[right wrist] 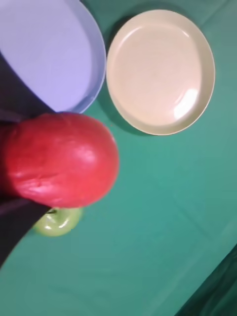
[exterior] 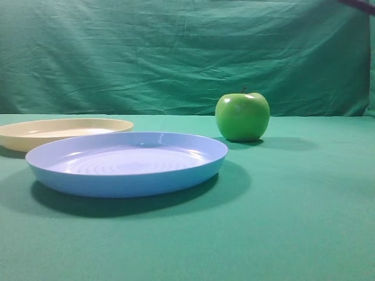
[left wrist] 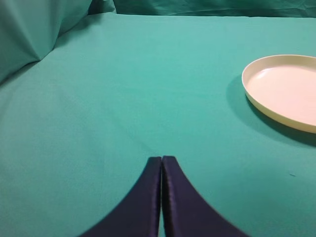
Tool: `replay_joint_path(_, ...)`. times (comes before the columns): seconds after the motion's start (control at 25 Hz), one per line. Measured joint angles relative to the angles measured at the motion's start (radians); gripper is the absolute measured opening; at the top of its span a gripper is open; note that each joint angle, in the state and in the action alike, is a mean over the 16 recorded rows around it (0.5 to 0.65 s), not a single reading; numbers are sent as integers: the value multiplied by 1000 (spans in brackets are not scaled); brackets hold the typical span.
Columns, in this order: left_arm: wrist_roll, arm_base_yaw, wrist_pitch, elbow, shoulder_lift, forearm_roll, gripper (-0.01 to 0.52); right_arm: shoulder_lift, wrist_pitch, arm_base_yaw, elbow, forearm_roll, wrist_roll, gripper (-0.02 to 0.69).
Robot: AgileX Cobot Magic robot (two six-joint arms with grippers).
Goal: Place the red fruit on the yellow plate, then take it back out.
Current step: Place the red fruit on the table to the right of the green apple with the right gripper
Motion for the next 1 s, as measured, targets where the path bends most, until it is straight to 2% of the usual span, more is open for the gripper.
replay_joint_path(0.24,0,0,0,0,0,0,0,-245,-62,-85,314,-8,60,194)
replay_joint_path(0.56,0,0,0,0,0,0,0,-507,-251,-214,782,26,93,194)
replay_joint_path(0.76,0,0,0,0,0,0,0,-570,-403,-266,1005,43,100,194)
replay_joint_path(1.0,0,0,0,0,0,0,0,-525,-570,-299,1156,49,107,194)
